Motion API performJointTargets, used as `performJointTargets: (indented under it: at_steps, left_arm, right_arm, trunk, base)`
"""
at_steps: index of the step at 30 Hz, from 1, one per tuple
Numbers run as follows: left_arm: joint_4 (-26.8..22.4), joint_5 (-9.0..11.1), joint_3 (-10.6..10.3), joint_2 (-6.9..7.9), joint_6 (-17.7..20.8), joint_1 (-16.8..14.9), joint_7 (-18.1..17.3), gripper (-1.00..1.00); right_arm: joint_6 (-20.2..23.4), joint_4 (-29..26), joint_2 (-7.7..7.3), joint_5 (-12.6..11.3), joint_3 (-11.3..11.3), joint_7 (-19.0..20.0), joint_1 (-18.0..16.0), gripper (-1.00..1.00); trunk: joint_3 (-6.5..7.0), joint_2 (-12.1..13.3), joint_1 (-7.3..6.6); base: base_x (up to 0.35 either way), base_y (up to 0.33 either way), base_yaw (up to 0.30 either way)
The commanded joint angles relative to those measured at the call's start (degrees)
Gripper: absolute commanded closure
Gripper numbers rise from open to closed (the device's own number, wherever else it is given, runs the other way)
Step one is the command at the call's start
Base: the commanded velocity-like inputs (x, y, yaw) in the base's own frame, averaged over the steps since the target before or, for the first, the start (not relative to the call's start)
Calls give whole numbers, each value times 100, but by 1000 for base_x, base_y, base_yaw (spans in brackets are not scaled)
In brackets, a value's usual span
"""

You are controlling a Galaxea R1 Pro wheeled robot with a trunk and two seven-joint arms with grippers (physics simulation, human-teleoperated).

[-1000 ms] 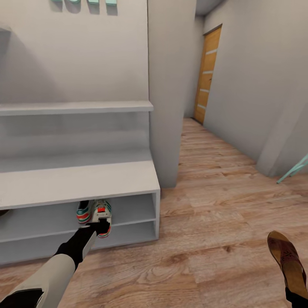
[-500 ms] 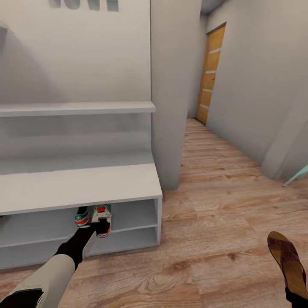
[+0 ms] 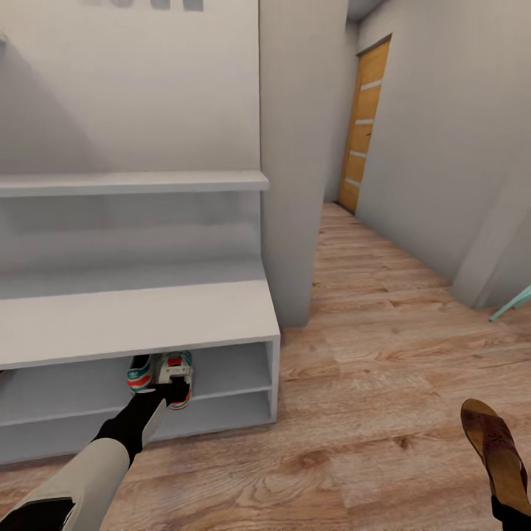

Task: Pick up the two gym shoes and the two sandals from the corridor floor and place them onto the hallstand (shoe rack) in the corridor, making sure they are on the rack and not on the floor. Arrange them so the two gym shoes are next to each other and the two sandals are next to each other.

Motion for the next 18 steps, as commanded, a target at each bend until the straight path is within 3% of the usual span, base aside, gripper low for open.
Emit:
performJointTargets:
  at_steps: [1,18]
  left_arm:
    - [-11,-8,18,-3,30,-1,5,100]
    - [-11,-8,91,-3,16,-1,13,100]
  right_arm:
    - [26,-9,0,-74,0,1,-1,100]
    - [26,-9,1,-75,1,1,-1,100]
  trunk:
    - [-9,-2,-1]
    - [-14,-2,-1]
  base:
    - [0,0,0]
    - [55,35,0]
